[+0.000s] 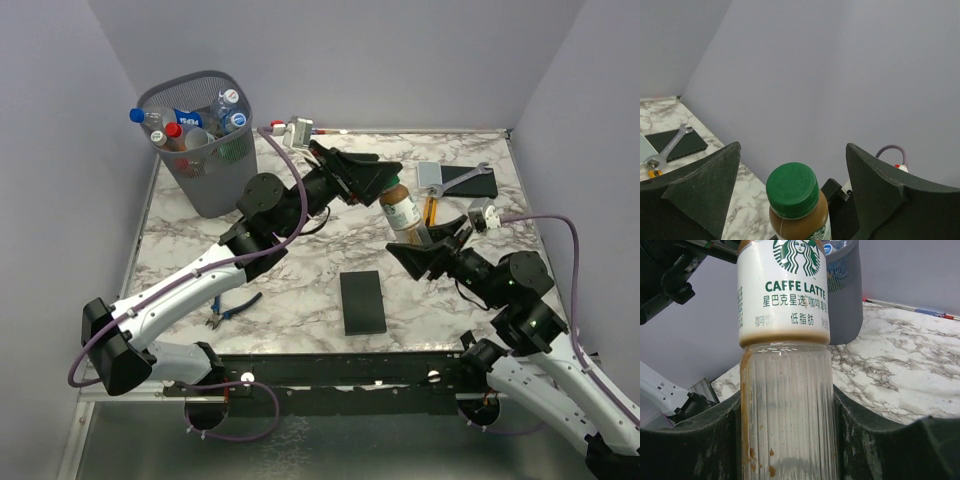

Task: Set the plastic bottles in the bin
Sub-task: Pick up the plastic bottle at the center of the board.

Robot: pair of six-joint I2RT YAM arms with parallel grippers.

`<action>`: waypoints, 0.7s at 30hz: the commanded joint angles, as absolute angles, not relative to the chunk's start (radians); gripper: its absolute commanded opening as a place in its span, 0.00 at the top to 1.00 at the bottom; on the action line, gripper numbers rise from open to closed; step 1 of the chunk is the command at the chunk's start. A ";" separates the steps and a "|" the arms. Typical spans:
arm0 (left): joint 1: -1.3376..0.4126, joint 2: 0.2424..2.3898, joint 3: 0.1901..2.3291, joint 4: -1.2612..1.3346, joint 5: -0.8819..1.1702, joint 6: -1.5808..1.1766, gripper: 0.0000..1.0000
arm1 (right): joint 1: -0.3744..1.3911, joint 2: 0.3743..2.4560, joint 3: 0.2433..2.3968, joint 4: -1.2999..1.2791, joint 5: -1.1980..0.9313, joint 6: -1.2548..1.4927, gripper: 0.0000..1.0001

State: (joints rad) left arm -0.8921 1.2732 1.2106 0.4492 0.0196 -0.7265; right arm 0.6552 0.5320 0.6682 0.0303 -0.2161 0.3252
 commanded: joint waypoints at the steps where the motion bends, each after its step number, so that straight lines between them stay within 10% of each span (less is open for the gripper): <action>1: -0.891 1.304 1.263 0.359 0.118 -0.728 0.19 | 0.660 0.550 0.676 0.061 -0.239 0.337 0.62; 10: -0.892 1.310 1.256 0.298 0.101 -0.706 0.25 | 0.660 0.560 0.664 0.088 -0.231 0.341 0.62; 21: -0.892 1.319 1.252 0.311 0.125 -0.727 0.64 | 0.660 0.569 0.659 0.094 -0.237 0.347 0.61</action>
